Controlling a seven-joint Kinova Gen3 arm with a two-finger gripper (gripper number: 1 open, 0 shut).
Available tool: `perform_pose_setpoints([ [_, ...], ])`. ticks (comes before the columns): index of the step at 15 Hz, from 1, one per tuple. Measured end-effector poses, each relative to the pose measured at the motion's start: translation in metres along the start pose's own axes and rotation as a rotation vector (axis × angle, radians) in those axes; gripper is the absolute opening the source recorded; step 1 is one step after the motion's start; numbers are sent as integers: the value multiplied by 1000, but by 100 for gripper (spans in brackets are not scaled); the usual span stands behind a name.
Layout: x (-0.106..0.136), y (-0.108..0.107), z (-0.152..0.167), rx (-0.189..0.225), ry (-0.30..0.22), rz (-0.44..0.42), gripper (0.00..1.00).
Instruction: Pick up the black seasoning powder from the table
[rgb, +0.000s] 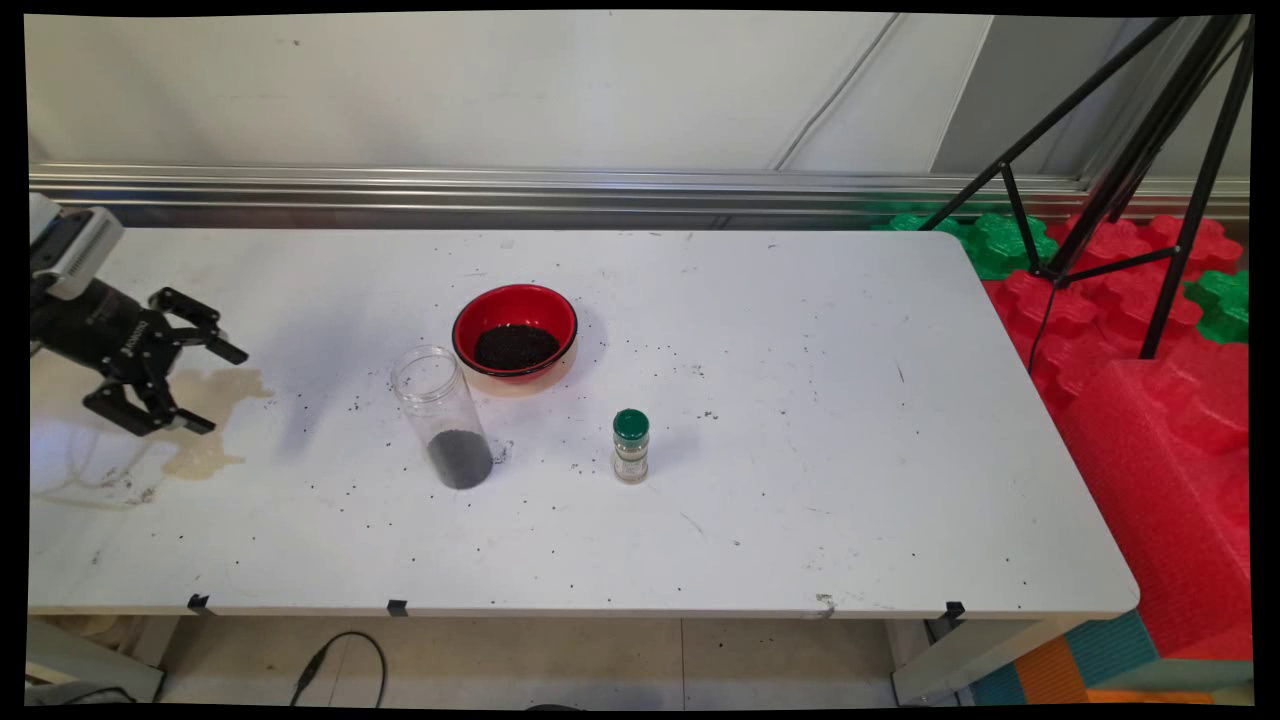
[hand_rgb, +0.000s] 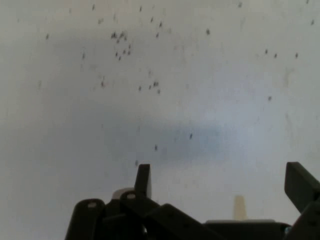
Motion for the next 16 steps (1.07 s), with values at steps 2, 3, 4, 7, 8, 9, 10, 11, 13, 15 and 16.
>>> perform_pose_setpoints([
  [2,8,-2,8,-11,23,8,100],
  [3,12,-3,12,-16,35,15,100],
  [4,15,-4,14,-20,43,20,100],
  [7,26,-7,27,-34,86,47,100],
  [8,28,-8,31,-38,97,54,100],
  [9,32,-9,36,-43,117,64,100],
  [10,36,-10,41,-48,134,72,100],
  [11,38,-11,45,-53,150,78,100],
  [13,44,-14,54,-63,187,90,100],
  [15,49,-16,61,-72,214,97,100],
  [16,51,-17,65,-78,230,101,100],
])
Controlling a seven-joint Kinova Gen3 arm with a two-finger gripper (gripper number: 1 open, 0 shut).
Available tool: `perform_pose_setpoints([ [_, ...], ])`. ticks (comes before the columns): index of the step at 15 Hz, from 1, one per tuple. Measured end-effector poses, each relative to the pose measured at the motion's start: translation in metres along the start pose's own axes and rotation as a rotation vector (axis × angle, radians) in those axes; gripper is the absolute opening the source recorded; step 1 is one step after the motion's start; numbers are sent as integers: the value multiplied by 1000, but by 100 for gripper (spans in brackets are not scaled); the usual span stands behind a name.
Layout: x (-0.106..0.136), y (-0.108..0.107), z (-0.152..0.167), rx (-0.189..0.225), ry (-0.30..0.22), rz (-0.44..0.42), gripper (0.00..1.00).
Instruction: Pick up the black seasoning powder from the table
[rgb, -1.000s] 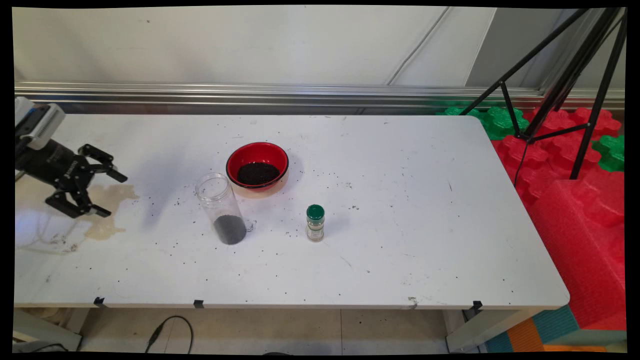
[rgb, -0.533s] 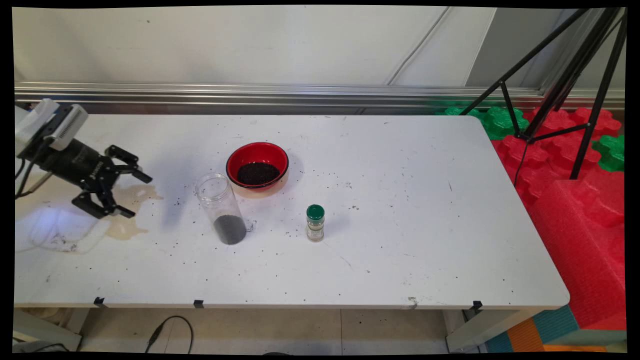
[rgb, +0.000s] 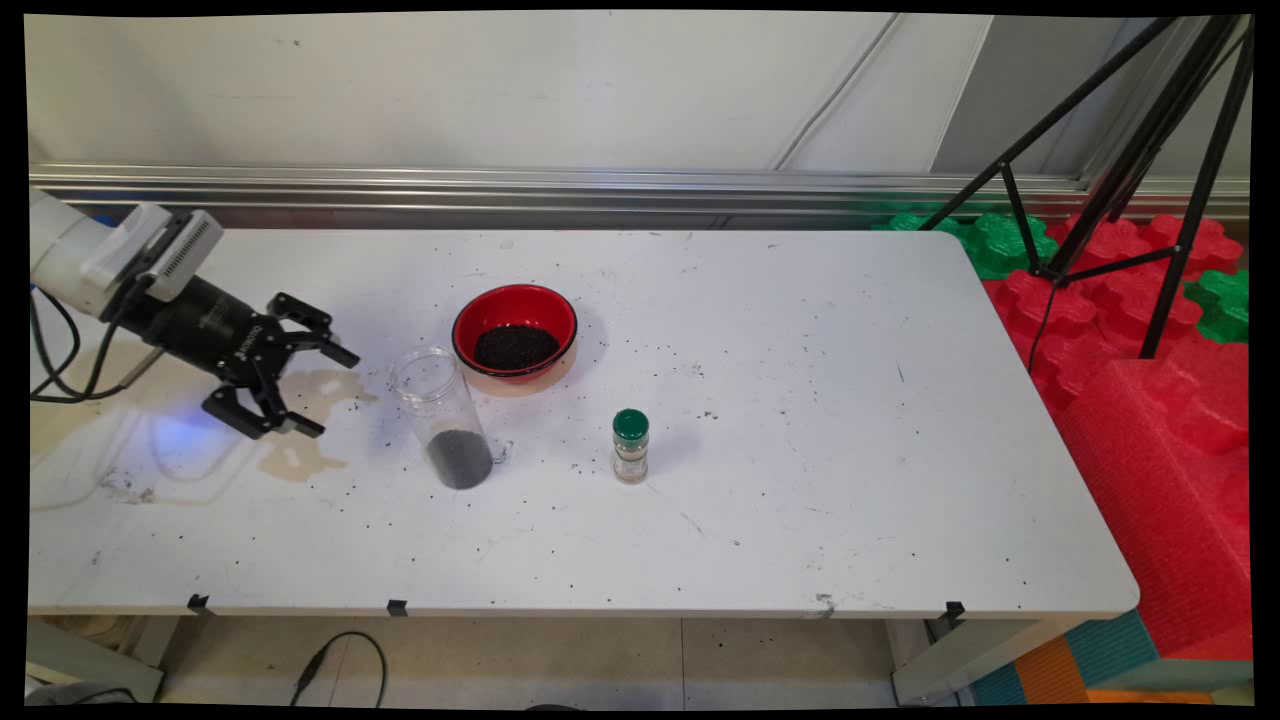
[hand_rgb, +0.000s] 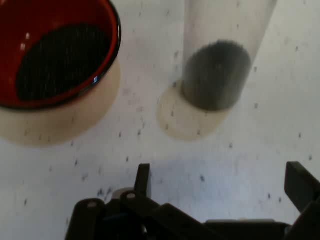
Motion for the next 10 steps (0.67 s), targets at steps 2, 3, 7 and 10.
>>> perform_pose_setpoints([
  [2,4,-3,11,-13,38,9,100],
  [3,6,-5,15,-18,55,12,100],
  [7,15,-9,36,-43,129,33,100],
  [10,20,-10,50,-64,181,48,100],
])
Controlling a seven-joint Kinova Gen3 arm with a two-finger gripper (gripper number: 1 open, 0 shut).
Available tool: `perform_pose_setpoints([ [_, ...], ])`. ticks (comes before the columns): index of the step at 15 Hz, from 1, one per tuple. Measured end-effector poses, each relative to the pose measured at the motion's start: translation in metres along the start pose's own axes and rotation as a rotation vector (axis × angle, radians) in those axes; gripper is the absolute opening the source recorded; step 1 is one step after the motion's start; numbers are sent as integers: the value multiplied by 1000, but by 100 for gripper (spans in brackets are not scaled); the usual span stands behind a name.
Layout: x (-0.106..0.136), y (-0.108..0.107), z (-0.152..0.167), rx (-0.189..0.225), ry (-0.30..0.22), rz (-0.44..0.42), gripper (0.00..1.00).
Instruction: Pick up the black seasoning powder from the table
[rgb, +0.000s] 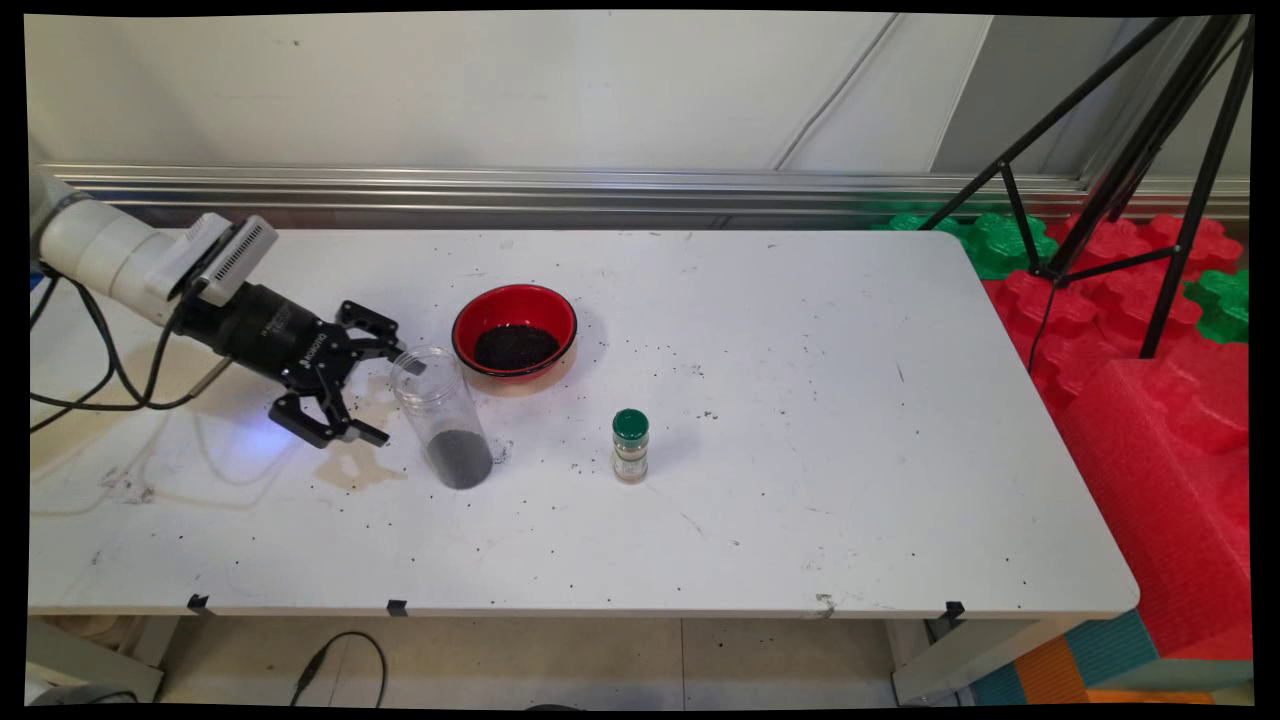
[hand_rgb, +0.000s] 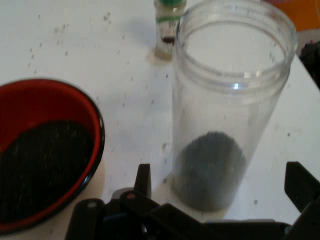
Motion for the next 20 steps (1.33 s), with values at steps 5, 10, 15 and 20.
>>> perform_pose_setpoints([
  [5,2,-1,21,-27,59,12,100],
  [10,4,-1,36,-45,99,17,100],
  [15,6,-1,48,-54,126,19,100],
  [20,8,0,54,-59,141,20,100],
])
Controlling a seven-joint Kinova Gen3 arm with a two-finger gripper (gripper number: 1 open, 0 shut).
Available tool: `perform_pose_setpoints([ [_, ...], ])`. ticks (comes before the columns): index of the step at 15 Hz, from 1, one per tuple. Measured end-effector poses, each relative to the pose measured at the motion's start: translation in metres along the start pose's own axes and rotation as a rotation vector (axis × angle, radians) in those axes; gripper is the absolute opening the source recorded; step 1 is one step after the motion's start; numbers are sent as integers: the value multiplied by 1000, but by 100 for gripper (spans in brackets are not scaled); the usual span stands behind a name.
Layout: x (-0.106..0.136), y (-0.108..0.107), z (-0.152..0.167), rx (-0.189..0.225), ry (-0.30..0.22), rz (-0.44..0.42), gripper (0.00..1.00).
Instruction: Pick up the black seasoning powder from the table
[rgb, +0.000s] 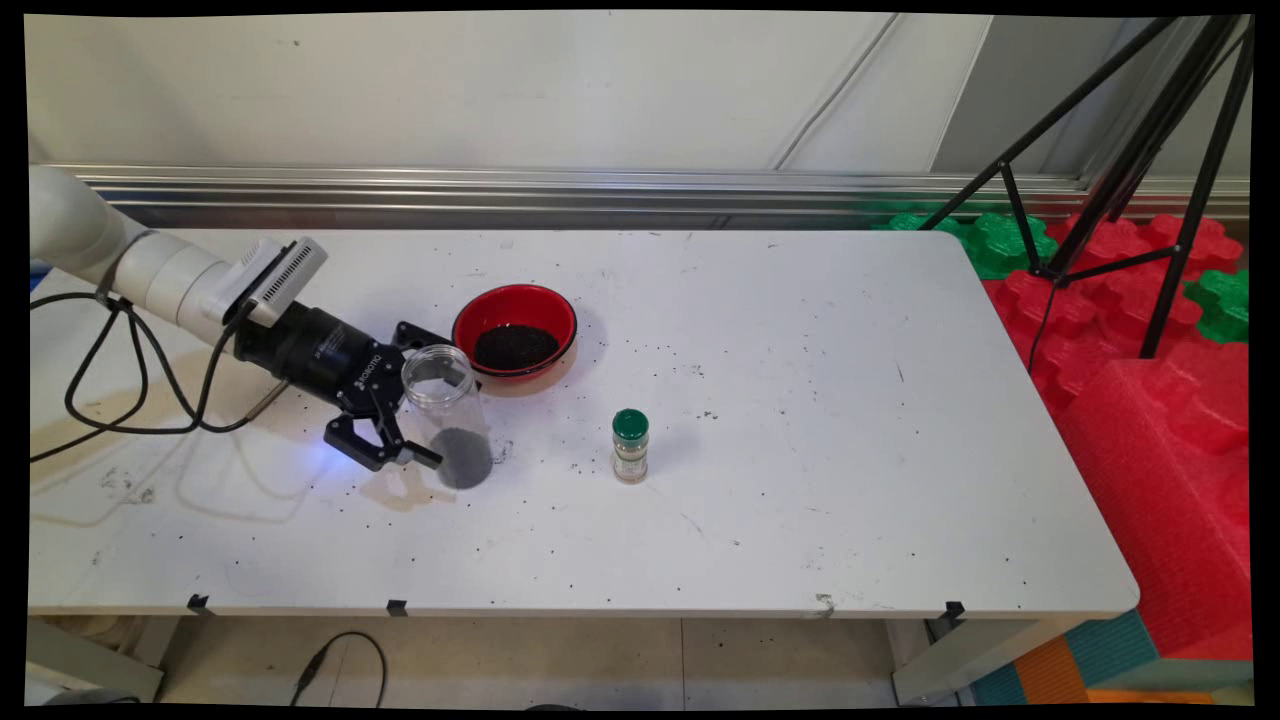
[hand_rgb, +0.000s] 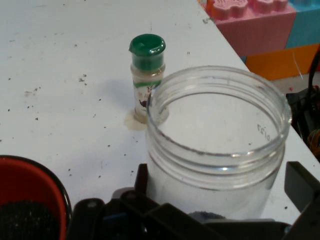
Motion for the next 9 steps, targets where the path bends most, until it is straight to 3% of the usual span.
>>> perform_pose_setpoints([
  [9,3,-1,7,-2,21,9,100],
])
